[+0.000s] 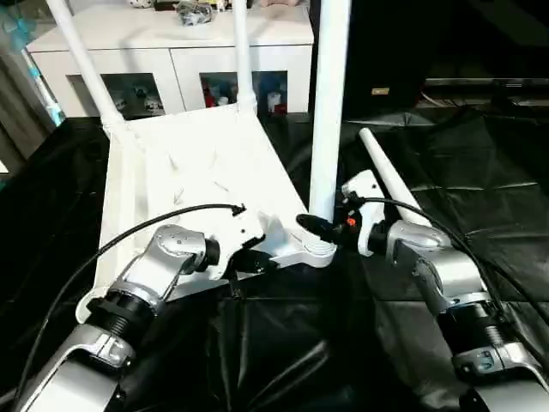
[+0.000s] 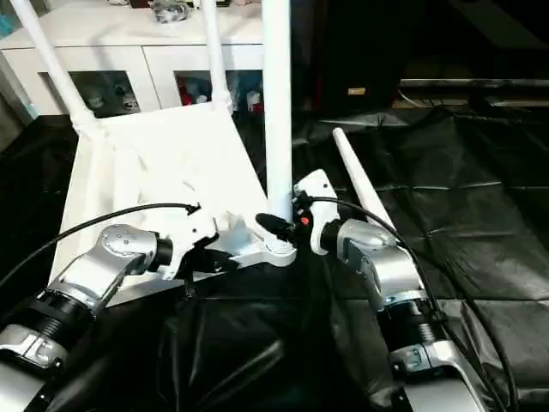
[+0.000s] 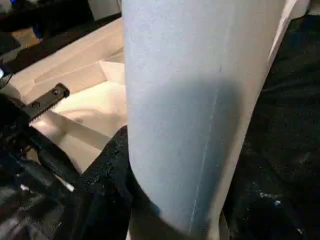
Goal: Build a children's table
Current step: Insert table leg to table base
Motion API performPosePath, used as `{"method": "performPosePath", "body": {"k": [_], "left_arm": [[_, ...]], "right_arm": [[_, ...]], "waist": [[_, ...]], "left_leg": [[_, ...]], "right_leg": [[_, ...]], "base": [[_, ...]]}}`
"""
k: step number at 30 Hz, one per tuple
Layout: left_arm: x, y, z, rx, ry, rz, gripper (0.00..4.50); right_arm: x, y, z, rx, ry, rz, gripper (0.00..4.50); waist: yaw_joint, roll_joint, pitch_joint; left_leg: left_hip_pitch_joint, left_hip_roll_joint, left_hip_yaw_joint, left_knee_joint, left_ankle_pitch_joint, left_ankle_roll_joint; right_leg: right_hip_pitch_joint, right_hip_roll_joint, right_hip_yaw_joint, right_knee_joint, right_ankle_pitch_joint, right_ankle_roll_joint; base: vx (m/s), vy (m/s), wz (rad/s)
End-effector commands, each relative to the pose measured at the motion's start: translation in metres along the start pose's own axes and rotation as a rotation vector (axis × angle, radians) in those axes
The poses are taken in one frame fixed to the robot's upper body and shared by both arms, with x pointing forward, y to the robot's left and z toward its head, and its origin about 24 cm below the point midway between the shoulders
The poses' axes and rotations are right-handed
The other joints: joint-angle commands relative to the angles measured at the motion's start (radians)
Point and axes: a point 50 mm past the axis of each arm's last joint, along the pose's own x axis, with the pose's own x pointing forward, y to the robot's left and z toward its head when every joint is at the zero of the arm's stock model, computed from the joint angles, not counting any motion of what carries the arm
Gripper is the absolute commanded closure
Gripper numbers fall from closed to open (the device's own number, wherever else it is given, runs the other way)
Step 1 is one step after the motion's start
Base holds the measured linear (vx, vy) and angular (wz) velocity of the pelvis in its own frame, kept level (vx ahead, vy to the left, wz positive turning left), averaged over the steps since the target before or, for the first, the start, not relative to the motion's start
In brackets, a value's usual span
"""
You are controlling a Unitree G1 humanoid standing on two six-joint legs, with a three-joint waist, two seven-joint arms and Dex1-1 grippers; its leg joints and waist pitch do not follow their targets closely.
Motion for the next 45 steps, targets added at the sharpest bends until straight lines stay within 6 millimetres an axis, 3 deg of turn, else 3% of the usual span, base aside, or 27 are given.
{"method": "performPosePath", "body": {"k": [1, 4, 8, 10, 13, 15, 16, 17, 21, 22, 26, 33, 35, 36, 38, 39, 40, 42, 43, 44, 45], "left_arm": [[-0.002, 0.001, 0.007, 0.002, -0.061, -0.008, 4.50], [-0.002, 0.002, 0.007, 0.002, -0.064, -0.005, 4.50], [-0.002, 0.005, 0.008, 0.000, -0.069, 0.013, 4.50], [-0.002, 0.006, 0.009, 0.000, -0.071, 0.024, 4.50], [-0.002, 0.010, 0.010, 0.000, -0.075, 0.050, 4.50], [-0.002, 0.010, 0.010, 0.000, -0.076, 0.051, 4.50], [-0.002, 0.011, 0.011, 0.001, -0.076, 0.053, 4.50], [-0.002, 0.011, 0.011, 0.001, -0.076, 0.055, 4.50], [-0.002, 0.013, 0.012, 0.003, -0.077, 0.063, 4.50], [-0.002, 0.014, 0.012, 0.003, -0.079, 0.068, 4.50], [-0.001, 0.016, 0.013, 0.004, -0.080, 0.076, 4.50], [-0.001, 0.018, 0.014, 0.012, -0.078, 0.079, 4.50], [-0.001, 0.018, 0.013, 0.016, -0.074, 0.077, 4.50], [0.000, 0.017, 0.012, 0.019, -0.071, 0.075, 4.50], [0.000, 0.017, 0.012, 0.021, -0.070, 0.073, 4.50], [0.001, 0.016, 0.011, 0.022, -0.070, 0.071, 4.50], [0.001, 0.016, 0.011, 0.023, -0.069, 0.070, 4.50], [0.001, 0.014, 0.010, 0.027, -0.068, 0.062, 4.50], [0.001, 0.013, 0.010, 0.028, -0.068, 0.058, 4.50], [0.001, 0.013, 0.009, 0.030, -0.068, 0.051, 4.50], [0.002, 0.012, 0.009, 0.032, -0.068, 0.047, 4.50]], "right_arm": [[-0.003, -0.006, -0.005, 0.053, 0.000, -0.043, 2.59], [-0.008, -0.009, -0.009, 0.107, -0.040, -0.068, 2.59], [-0.014, -0.012, -0.018, 0.160, -0.083, -0.112, 2.59], [-0.015, -0.012, -0.022, 0.183, -0.103, -0.127, 2.59], [-0.019, -0.010, -0.034, 0.241, -0.154, -0.160, 2.59], [-0.020, -0.008, -0.037, 0.254, -0.162, -0.163, 2.59], [-0.022, -0.005, -0.043, 0.264, -0.171, -0.164, 2.59], [-0.023, -0.003, -0.046, 0.264, -0.176, -0.166, 2.59], [-0.027, 0.001, -0.051, 0.270, -0.199, -0.174, 2.59], [-0.029, 0.002, -0.053, 0.279, -0.216, -0.182, 2.59], [-0.032, 0.004, -0.056, 0.268, -0.222, -0.196, 2.59], [-0.033, 0.011, -0.056, 0.075, -0.117, -0.172, 2.59], [-0.033, 0.012, -0.056, 0.024, -0.080, -0.154, 2.59], [-0.031, 0.013, -0.053, -0.017, -0.056, -0.136, 2.59], [-0.030, 0.013, -0.051, -0.044, -0.045, -0.125, 2.59], [-0.029, 0.012, -0.048, -0.063, -0.034, -0.116, 2.59], [-0.028, 0.011, -0.047, -0.069, -0.029, -0.112, 2.59], [-0.026, 0.010, -0.043, -0.088, -0.010, -0.091, 2.59], [-0.025, 0.009, -0.042, -0.096, -0.002, -0.081, 2.59], [-0.024, 0.008, -0.041, -0.102, 0.006, -0.070, 2.59], [-0.024, 0.008, -0.040, -0.104, 0.010, -0.064, 2.59]], "waist": [[0.002, -0.001, -0.070], [0.001, -0.004, -0.071], [0.003, 0.012, -0.072], [0.003, 0.007, -0.073], [0.003, 0.019, -0.070], [0.003, 0.018, -0.070], [0.004, 0.030, -0.070], [0.002, 0.025, -0.070], [0.004, 0.032, -0.072], [0.004, 0.040, -0.072], [0.005, 0.040, -0.069], [0.002, 0.038, -0.065], [0.002, 0.035, -0.065], [0.001, 0.024, -0.064], [0.003, 0.031, -0.064], [0.003, 0.022, -0.064], [0.003, 0.024, -0.063], [0.000, 0.005, -0.062], [0.002, 0.011, -0.062], [-0.001, 0.001, -0.062], [0.001, 0.007, -0.061]], "left_leg": [[0.026, 0.059, -0.036, -0.071, -0.258, 0.006], [0.025, 0.059, -0.034, -0.071, -0.260, 0.007], [0.026, 0.058, -0.036, -0.072, -0.273, 0.003], [0.025, 0.057, -0.035, -0.071, -0.271, 0.007], [0.027, 0.056, -0.037, -0.073, -0.299, 0.005], [0.026, 0.058, -0.038, -0.075, -0.306, 0.006], [0.027, 0.057, -0.039, -0.075, -0.310, 0.005], [0.028, 0.059, -0.039, -0.077, -0.317, 0.002], [0.029, 0.058, -0.039, -0.078, -0.322, 0.007], [0.026, 0.057, -0.040, -0.078, -0.319, 0.009], [0.030, 0.057, -0.040, -0.080, -0.348, 0.005], [0.029, 0.057, -0.043, -0.085, -0.380, -0.010], [0.029, 0.057, -0.043, -0.084, -0.379, -0.008], [0.026, 0.057, -0.042, -0.084, -0.369, -0.001], [0.027, 0.057, -0.041, -0.082, -0.358, 0.006], [0.026, 0.057, -0.042, -0.081, -0.349, 0.011], [0.026, 0.057, -0.042, -0.082, -0.348, 0.011], [0.025, 0.058, -0.038, -0.081, -0.345, 0.016], [0.026, 0.057, -0.041, -0.081, -0.344, 0.016], [0.026, 0.058, -0.039, -0.081, -0.346, 0.016], [0.025, 0.058, -0.041, -0.081, -0.342, 0.017]], "right_leg": [[0.033, -0.075, 0.048, -0.082, -0.261, -0.224], [0.034, -0.075, 0.049, -0.082, -0.244, -0.230], [0.035, -0.075, 0.048, -0.081, -0.217, -0.237], [0.036, -0.075, 0.047, -0.082, -0.220, -0.238], [0.033, -0.078, 0.046, -0.089, -0.277, -0.224], [0.032, -0.078, 0.046, -0.091, -0.303, -0.213], [0.032, -0.078, 0.046, -0.091, -0.308, -0.210], [0.030, -0.076, 0.046, -0.093, -0.308, -0.204], [0.029, -0.076, 0.046, -0.093, -0.292, -0.203], [0.031, -0.077, 0.045, -0.093, -0.294, -0.202], [0.026, -0.078, 0.045, -0.100, -0.347, -0.186], [0.024, -0.078, 0.046, -0.104, -0.395, -0.168], [0.023, -0.079, 0.047, -0.105, -0.402, -0.167], [0.024, -0.079, 0.048, -0.108, -0.410, -0.163], [0.022, -0.081, 0.049, -0.108, -0.422, -0.160], [0.023, -0.081, 0.049, -0.106, -0.426, -0.160], [0.023, -0.081, 0.048, -0.108, -0.431, -0.158], [0.020, -0.080, 0.049, -0.113, -0.455, -0.151], [0.021, -0.082, 0.050, -0.109, -0.461, -0.151], [0.019, -0.081, 0.049, -0.112, -0.473, -0.146], [0.019, -0.083, 0.049, -0.112, -0.478, -0.144]], "base": [[0.000, 0.000, 0.00], [0.000, 0.000, 0.00], [0.000, 0.000, 0.00], [0.000, 0.000, 0.00], [0.000, 0.000, 0.00], [0.000, 0.000, 0.00], [0.000, 0.000, 0.00], [0.000, 0.000, 0.00], [0.000, 0.000, 0.00], [0.000, 0.000, 0.00], [0.000, 0.000, 0.00], [0.000, 0.000, 0.00], [0.000, 0.000, 0.00], [0.000, 0.000, 0.00], [0.000, 0.000, 0.00], [0.000, 0.000, 0.00], [0.000, 0.000, 0.00], [0.000, 0.000, 0.00], [0.000, 0.000, 0.00], [0.000, 0.000, 0.00], [0.000, 0.000, 0.00]]}}
